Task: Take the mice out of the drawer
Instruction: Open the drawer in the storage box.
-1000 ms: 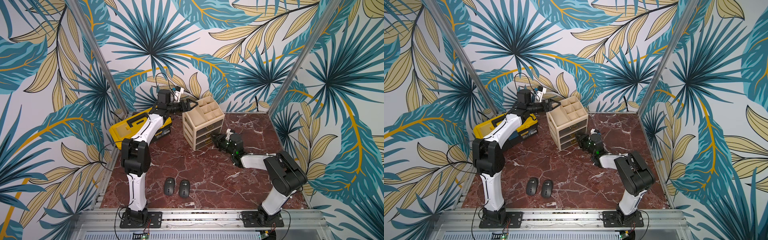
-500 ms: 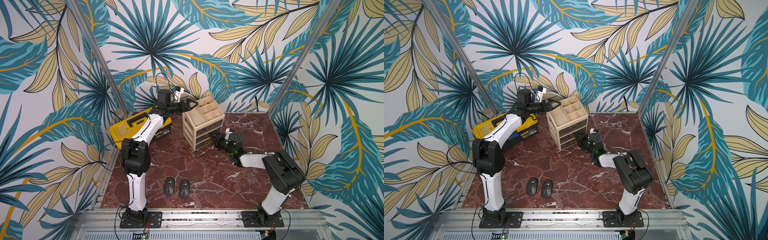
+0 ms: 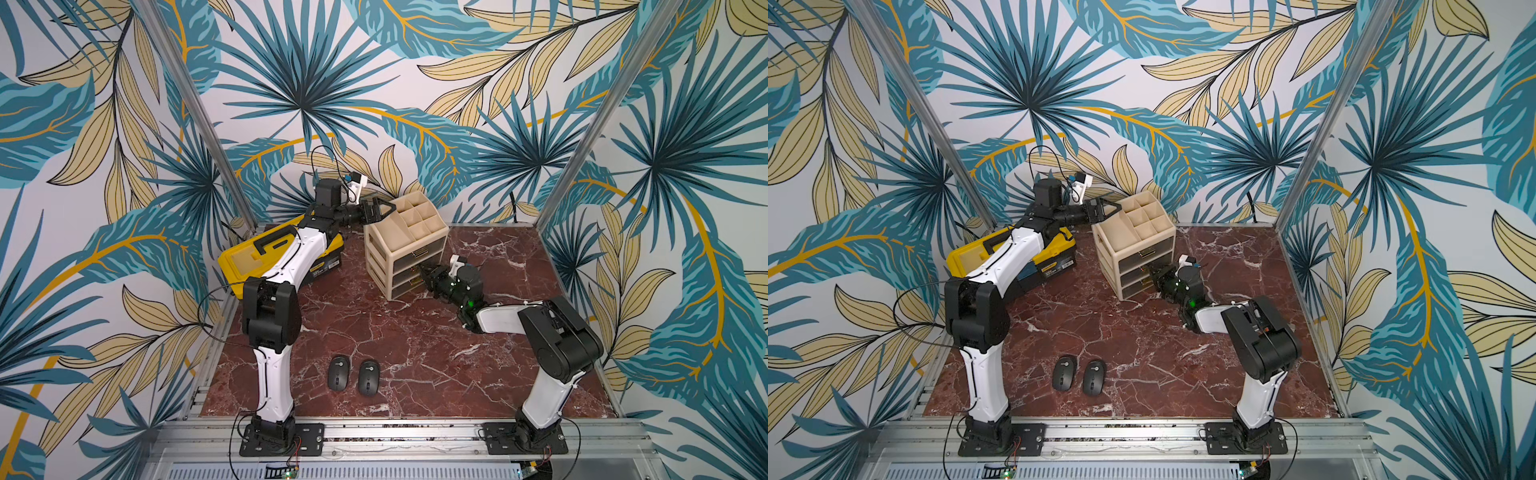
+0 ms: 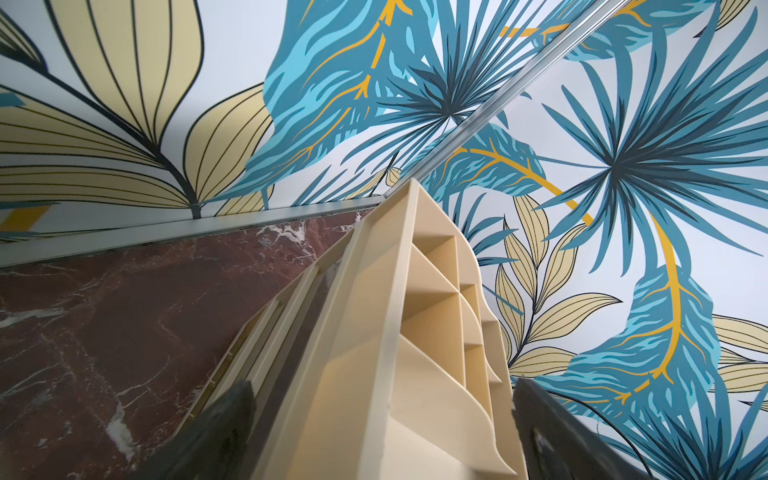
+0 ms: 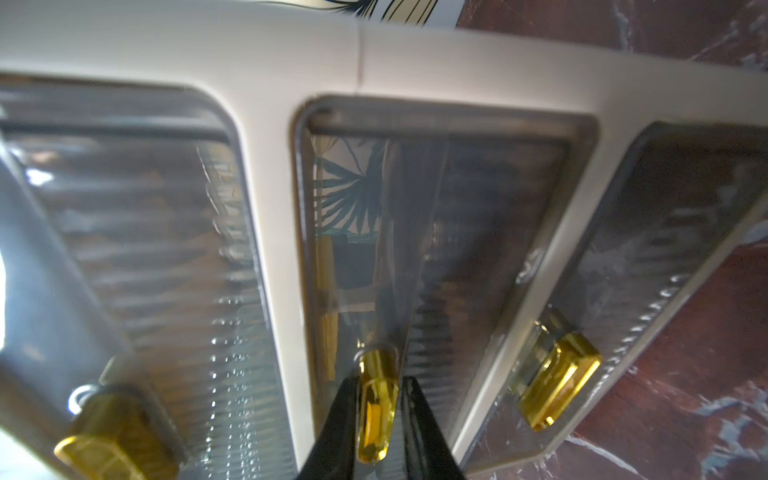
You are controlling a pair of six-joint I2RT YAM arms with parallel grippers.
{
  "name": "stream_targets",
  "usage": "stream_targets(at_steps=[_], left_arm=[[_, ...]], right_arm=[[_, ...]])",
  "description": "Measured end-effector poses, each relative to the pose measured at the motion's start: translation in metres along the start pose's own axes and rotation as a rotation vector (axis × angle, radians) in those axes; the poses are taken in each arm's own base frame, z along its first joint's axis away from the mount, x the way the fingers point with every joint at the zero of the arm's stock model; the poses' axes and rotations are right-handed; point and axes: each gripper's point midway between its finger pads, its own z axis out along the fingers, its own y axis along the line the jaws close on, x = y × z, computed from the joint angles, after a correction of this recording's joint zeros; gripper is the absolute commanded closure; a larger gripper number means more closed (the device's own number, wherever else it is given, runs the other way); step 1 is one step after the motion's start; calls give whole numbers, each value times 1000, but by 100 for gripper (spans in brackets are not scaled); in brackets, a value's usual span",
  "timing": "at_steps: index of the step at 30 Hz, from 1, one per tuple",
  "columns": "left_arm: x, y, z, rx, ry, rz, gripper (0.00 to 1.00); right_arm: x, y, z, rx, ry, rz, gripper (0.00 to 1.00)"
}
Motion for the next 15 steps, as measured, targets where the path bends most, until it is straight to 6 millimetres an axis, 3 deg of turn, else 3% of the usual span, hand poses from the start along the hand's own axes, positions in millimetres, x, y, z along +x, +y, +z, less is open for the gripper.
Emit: stream_targets(at_steps=[15], left_arm=[[0, 2, 0, -11, -2, 0, 1]], right_arm=[[-3, -1, 0, -84, -32, 80, 90]])
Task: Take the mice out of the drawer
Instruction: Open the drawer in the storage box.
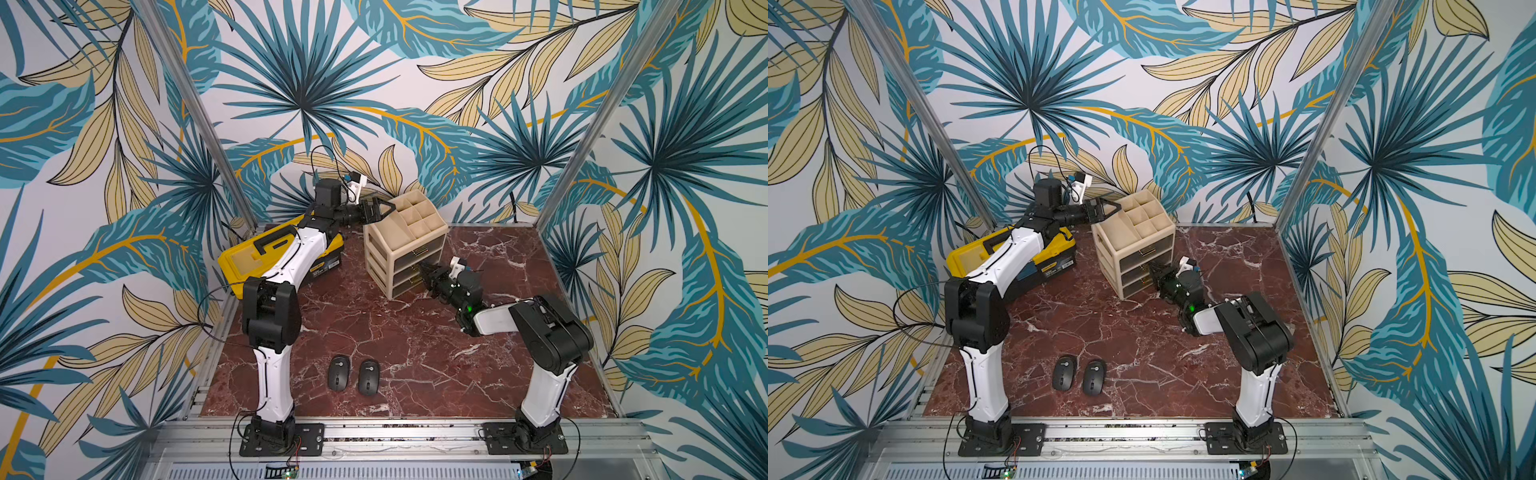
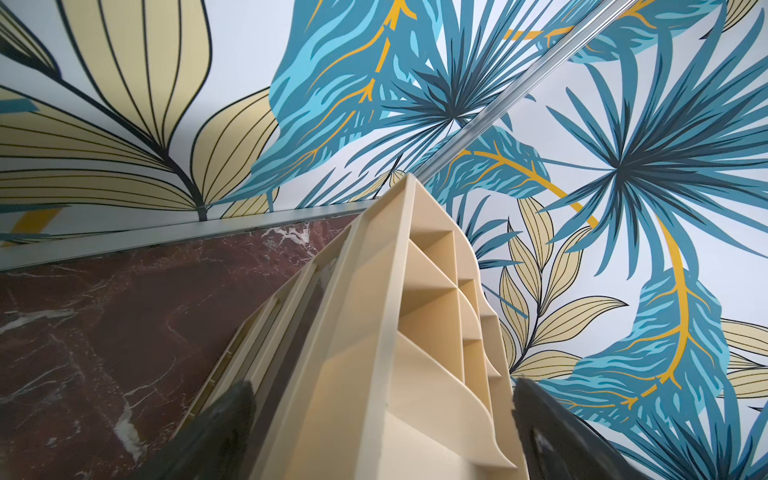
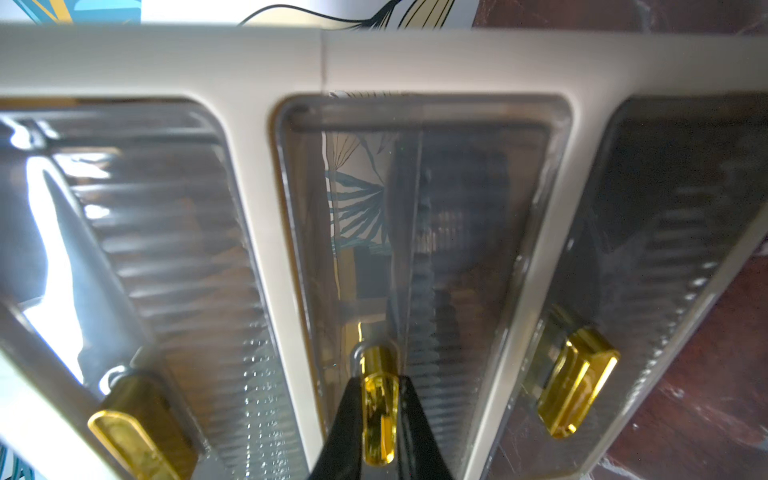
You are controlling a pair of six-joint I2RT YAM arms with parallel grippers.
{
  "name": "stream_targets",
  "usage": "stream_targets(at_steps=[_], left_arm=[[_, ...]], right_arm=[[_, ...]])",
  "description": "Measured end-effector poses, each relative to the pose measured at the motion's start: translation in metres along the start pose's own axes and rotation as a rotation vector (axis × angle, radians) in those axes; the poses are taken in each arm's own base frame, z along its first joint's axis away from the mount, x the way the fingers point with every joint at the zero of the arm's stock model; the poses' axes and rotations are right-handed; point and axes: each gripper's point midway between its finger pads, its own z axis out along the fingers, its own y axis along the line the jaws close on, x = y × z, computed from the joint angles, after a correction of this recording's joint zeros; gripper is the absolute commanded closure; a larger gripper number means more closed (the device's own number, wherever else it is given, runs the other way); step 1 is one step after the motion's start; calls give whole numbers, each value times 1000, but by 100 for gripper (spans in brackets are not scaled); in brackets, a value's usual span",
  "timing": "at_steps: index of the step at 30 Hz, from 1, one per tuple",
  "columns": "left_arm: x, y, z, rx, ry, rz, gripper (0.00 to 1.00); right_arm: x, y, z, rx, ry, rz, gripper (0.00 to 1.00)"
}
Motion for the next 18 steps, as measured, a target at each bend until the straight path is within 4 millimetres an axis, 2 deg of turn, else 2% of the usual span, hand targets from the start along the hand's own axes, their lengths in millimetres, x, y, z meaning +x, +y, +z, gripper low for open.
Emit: stream_targets(at_steps=[7, 18], left_arm=[[5, -2, 3, 3, 17, 10, 1], [14, 1, 4, -14, 46, 4, 1]], right_arm=[[0, -1, -8, -17, -14, 11, 90], [4, -4, -36, 1, -23, 15, 91]])
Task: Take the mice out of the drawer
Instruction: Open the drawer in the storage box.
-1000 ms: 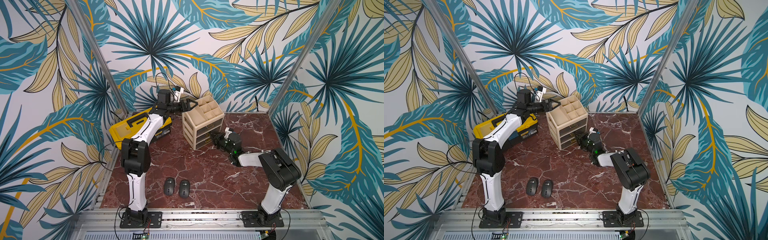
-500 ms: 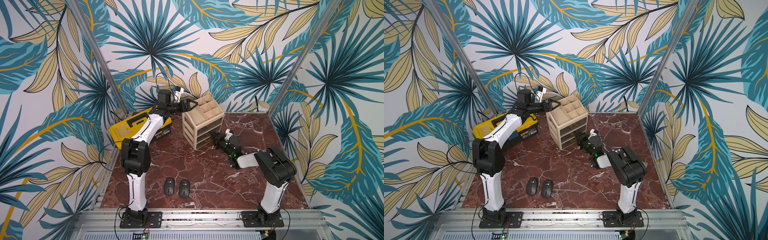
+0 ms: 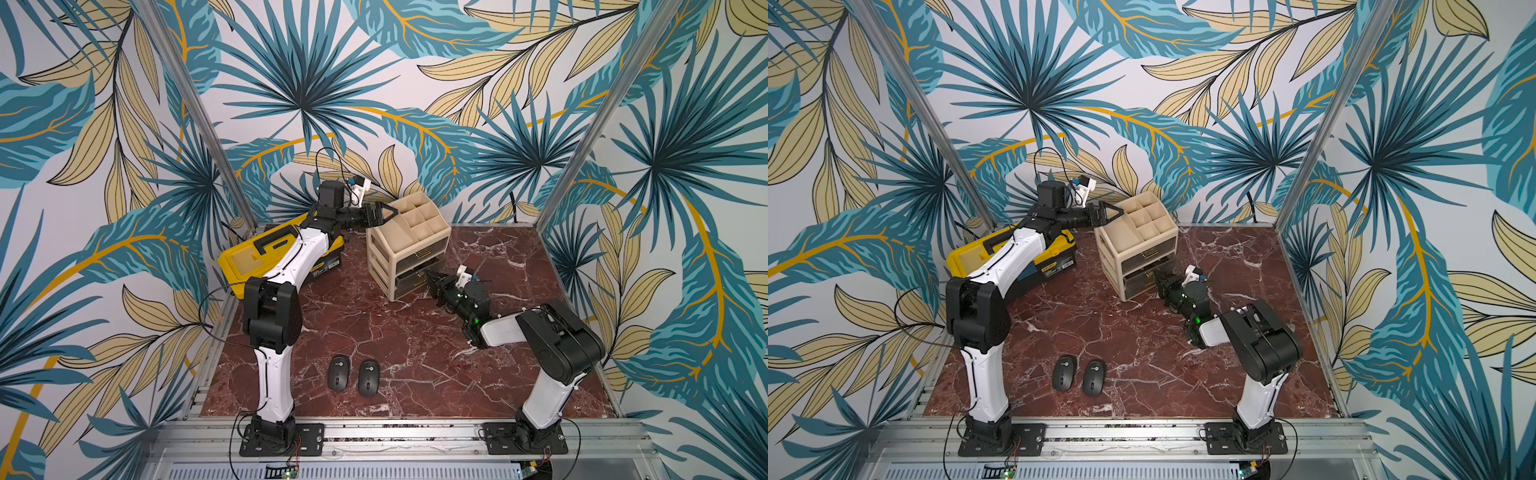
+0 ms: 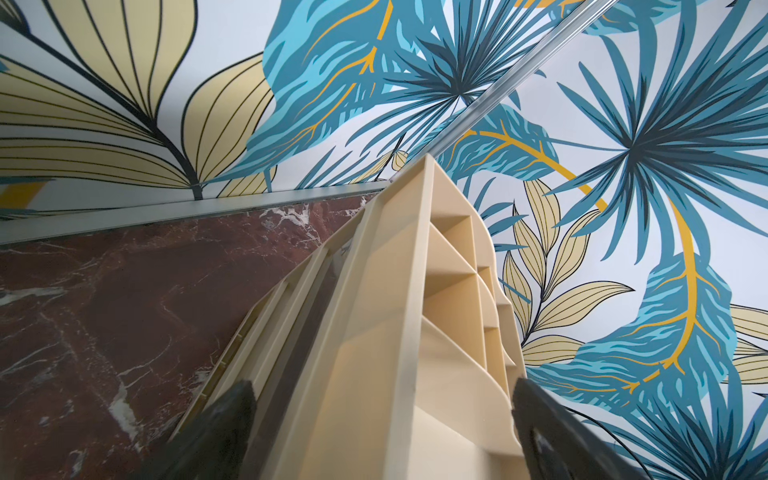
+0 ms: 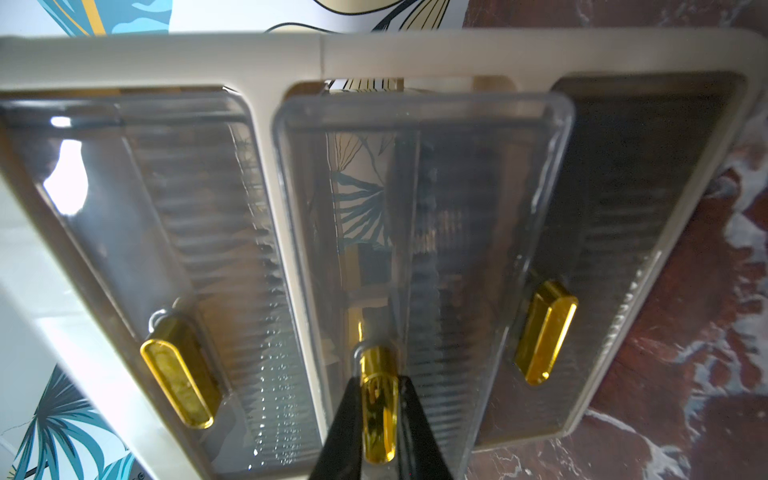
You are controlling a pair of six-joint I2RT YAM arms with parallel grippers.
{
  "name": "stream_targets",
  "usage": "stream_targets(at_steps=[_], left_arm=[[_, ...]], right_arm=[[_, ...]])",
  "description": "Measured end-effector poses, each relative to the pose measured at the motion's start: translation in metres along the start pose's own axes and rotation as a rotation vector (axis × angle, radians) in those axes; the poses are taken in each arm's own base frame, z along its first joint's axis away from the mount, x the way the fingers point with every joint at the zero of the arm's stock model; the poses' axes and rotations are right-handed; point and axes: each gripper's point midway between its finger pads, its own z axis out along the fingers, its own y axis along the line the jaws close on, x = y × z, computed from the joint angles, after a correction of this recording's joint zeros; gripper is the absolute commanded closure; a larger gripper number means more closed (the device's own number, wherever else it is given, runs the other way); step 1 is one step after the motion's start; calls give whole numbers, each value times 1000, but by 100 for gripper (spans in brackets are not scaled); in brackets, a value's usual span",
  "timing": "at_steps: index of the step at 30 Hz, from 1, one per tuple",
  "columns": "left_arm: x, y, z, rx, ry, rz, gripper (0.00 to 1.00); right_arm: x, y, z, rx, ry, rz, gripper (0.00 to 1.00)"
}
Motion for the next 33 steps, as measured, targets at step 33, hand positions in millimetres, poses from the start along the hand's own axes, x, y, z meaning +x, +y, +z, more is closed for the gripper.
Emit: stream_targets(at_steps=[33], left_arm=[[12, 2, -4, -50, 69, 15, 2]], right_arm=[[16, -12, -91, 104, -12, -32, 93]])
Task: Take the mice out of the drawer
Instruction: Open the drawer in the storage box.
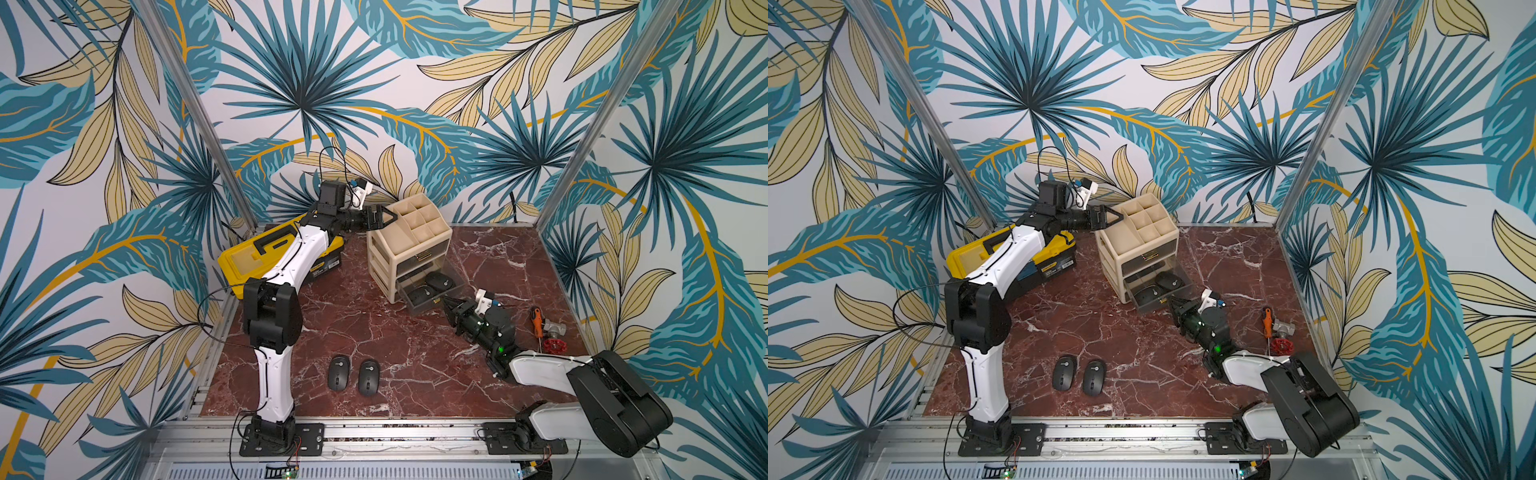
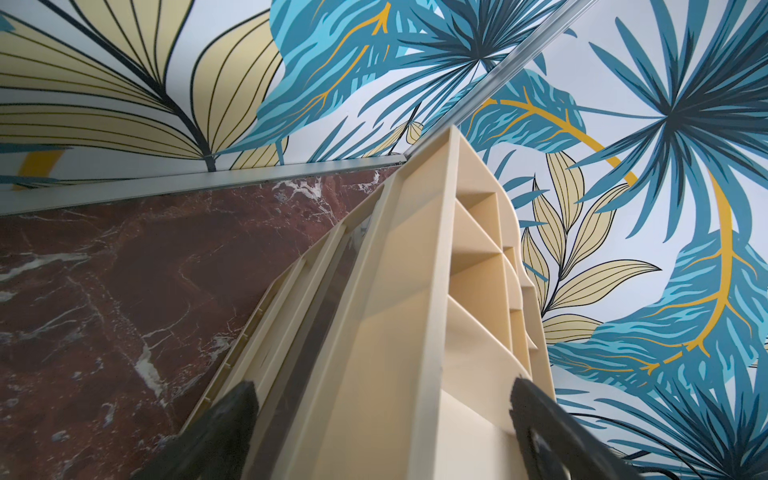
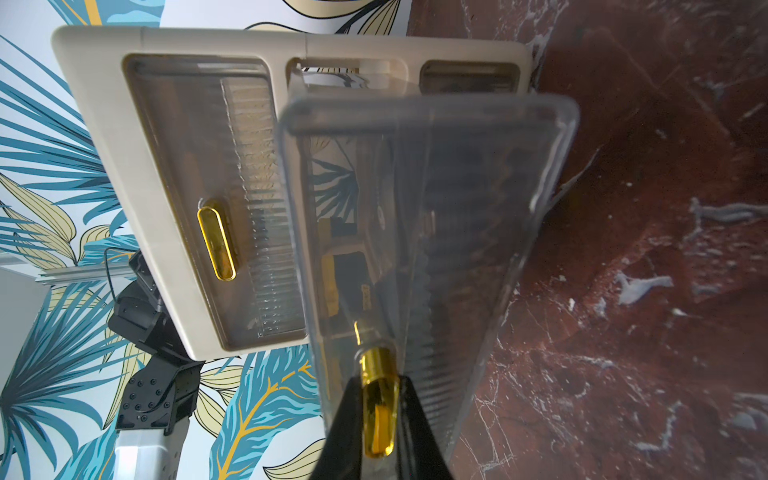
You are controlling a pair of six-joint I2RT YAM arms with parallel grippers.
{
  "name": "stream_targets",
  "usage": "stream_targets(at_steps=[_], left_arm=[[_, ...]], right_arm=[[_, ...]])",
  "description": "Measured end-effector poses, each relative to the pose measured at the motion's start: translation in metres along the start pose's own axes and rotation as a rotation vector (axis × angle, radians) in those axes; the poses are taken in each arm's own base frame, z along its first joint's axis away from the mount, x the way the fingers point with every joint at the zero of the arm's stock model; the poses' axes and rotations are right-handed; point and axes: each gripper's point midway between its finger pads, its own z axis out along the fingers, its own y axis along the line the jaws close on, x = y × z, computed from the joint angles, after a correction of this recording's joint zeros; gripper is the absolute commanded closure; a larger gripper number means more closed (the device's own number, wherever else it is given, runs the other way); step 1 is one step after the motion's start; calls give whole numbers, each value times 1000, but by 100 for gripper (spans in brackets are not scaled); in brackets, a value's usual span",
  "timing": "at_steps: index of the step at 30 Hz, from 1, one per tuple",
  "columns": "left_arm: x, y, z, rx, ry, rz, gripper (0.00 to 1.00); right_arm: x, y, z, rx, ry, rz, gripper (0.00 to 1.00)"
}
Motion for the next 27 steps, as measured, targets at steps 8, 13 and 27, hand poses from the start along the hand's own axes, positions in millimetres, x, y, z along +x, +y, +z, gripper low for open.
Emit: stream_targets(at_steps=[8, 13, 27], left_arm=[[7, 3, 0, -11, 25, -7, 3], [9, 2, 0, -9, 32, -7, 3], [-1, -1, -3, -36, 11, 13, 0]], right_arm=[[-2, 0, -7, 19, -15, -19, 93], [-10, 0, -15, 42, -34, -40, 93], [-13, -5, -18, 70, -28, -45, 86]])
